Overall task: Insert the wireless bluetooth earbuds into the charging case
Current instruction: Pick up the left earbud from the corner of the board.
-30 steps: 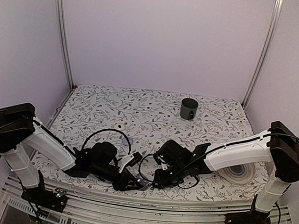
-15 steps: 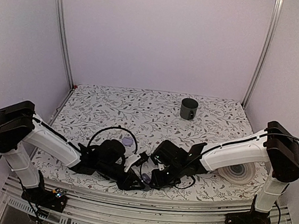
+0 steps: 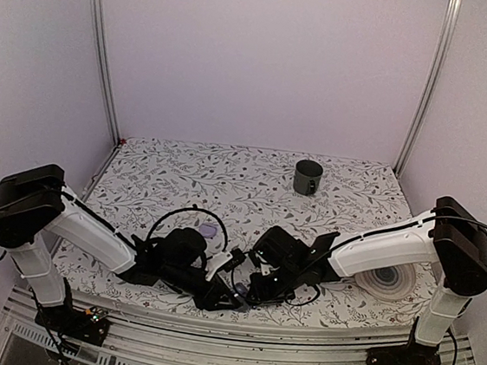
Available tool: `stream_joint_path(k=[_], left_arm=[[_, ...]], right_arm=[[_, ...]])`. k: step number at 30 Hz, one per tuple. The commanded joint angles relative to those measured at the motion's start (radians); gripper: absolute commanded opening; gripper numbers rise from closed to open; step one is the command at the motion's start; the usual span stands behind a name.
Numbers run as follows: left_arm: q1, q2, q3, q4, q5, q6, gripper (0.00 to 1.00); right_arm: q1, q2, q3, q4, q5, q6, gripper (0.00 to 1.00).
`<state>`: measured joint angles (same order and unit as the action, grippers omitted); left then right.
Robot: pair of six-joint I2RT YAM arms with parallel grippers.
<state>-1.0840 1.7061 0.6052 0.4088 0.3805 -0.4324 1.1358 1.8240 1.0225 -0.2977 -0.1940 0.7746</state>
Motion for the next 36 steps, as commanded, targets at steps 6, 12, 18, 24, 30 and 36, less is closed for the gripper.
stream_joint_path(k=[6,12,18,24,30,36], left_arm=[[0.028,0.056,-0.055,0.102,-0.075,0.061,0.0],[0.08,0.104,-0.106,0.308,-0.023,0.084,0.0],[0.099,0.144,-0.135,0.526,0.046,0.178,0.0],[0.149,0.215,-0.231,1.031,0.167,0.214,0.0],[0.168,0.251,-0.194,1.171,0.307,0.194,0.0],[0.172,0.231,-0.13,1.19,0.422,0.149,0.0]], right_arm=[[-0.012,-0.065,-0.042,0.037,0.005,0.011,0.02],[-0.046,-0.153,-0.094,0.092,0.032,-0.023,0.02],[-0.05,-0.239,-0.094,0.136,0.045,-0.13,0.02],[-0.05,-0.343,-0.095,0.153,0.059,-0.245,0.02],[-0.05,-0.383,-0.076,0.139,0.014,-0.405,0.02],[-0.05,-0.409,-0.034,0.137,-0.056,-0.503,0.02]])
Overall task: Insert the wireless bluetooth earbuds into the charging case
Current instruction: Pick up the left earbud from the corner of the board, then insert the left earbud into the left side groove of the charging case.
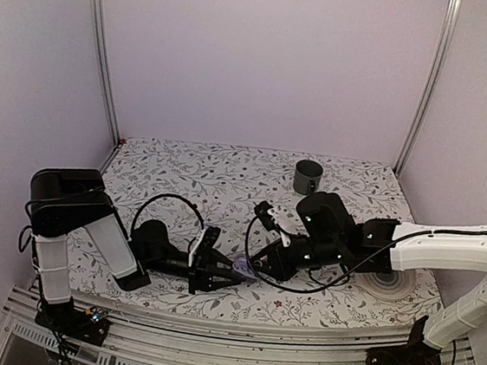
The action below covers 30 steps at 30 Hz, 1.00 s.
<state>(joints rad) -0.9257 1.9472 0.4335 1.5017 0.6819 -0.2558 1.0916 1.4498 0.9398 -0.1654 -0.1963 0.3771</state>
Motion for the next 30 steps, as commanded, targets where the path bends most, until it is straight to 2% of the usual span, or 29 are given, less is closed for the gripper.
stream_joint_path(k=[1,6,17,30], left_arm=[[0.013,-0.013,0.052,0.094,0.136,-0.034,0.0],[0.023,-0.019,0.089,0.105,0.184,-0.068,0.0],[0.053,0.01,0.135,0.282,0.251,-0.275,0.0],[0.052,-0.002,0.15,0.316,0.278,-0.322,0.0]], right_arm=[[-0.006,-0.039,0.058,0.001,-0.058,-0.117,0.02],[-0.005,-0.059,0.103,-0.039,-0.077,-0.155,0.02],[-0.004,-0.066,0.128,-0.081,-0.123,-0.195,0.02],[0.021,-0.046,0.135,-0.069,-0.071,-0.196,0.02]])
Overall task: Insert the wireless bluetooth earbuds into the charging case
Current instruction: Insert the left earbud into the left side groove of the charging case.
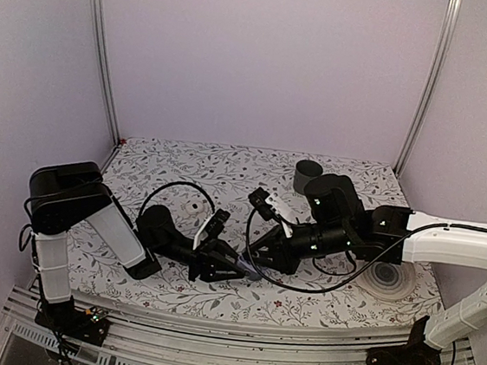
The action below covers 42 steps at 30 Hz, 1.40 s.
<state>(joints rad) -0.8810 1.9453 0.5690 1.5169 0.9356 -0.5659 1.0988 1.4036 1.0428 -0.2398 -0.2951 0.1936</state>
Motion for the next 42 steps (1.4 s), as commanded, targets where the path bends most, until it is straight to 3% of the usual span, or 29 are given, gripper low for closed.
stream_joint_path(k=[1,15,42], left_arm=[[0.007,-0.008,0.013,0.298,0.025,-0.008,0.0],[-0.002,-0.086,0.007,0.234,0.006,0.043,0.0],[-0.014,-0.151,-0.035,0.179,-0.087,0.152,0.0]], right_arm=[[0.016,0.0,0.033,0.008,0.028,-0.013,0.02],[0.057,0.03,0.062,-0.012,0.15,-0.02,0.02],[0.079,0.053,0.069,0.077,0.095,0.065,0.02]])
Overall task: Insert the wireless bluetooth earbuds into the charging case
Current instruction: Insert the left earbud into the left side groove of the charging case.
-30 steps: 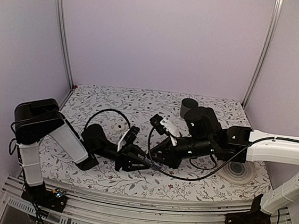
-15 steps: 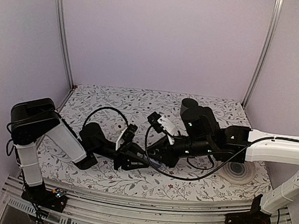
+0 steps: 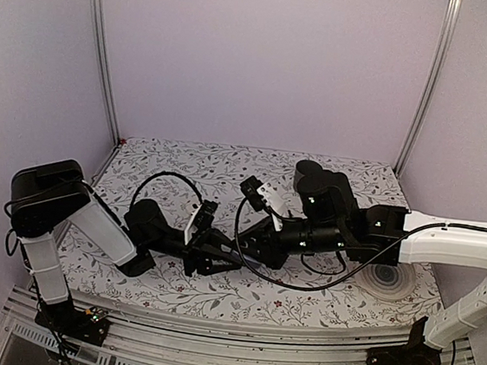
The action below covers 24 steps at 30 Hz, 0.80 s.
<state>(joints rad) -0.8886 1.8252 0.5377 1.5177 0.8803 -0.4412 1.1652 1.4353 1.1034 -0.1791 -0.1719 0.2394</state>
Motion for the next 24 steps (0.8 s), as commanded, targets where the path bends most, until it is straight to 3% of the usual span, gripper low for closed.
stream_joint_path(k=[1,14,24], left_arm=[[-0.007,-0.03,-0.005,0.178,-0.033,0.027,0.0],[-0.006,-0.074,-0.021,0.142,-0.067,0.072,0.0],[-0.006,-0.083,-0.019,0.121,-0.061,0.078,0.0]], right_arm=[[0.013,0.022,0.009,0.015,-0.03,0.02,0.02],[0.014,-0.005,-0.024,-0.039,0.007,0.015,0.03],[0.014,-0.002,-0.018,-0.046,-0.003,0.012,0.14]])
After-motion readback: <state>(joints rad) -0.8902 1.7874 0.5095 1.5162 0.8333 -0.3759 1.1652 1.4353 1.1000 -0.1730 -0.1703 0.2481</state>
